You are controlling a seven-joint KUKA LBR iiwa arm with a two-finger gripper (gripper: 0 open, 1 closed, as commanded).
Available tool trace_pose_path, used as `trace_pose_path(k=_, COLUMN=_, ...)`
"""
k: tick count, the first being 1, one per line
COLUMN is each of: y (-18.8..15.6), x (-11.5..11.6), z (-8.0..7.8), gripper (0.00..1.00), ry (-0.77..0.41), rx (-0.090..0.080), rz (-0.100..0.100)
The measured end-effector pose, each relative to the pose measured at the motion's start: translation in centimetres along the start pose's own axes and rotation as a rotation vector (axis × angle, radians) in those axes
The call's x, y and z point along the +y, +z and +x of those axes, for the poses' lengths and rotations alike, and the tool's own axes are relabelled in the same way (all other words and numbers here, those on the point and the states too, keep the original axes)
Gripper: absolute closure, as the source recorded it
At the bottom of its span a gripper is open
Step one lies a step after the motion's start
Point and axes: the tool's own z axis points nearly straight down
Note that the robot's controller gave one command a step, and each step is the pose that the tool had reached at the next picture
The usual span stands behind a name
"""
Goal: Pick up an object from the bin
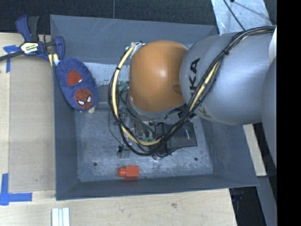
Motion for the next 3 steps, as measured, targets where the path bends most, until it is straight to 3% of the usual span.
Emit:
trace_pose_path(k=1, y=3.2, x=-5.9, z=2.4, gripper=0.00, ry=0.009, rx=0.005, rz=0.004)
trace_pose_path(k=2, y=13.8, x=-3.5, z=2.2, gripper=0.00, ry=-0.213, rx=-0.001, rz=0.000)
trace_pose_path(k=3, y=13.5, x=-3.6, z=1.9, gripper=1.00, ry=-0.209, rx=-0.012, rz=-0.001)
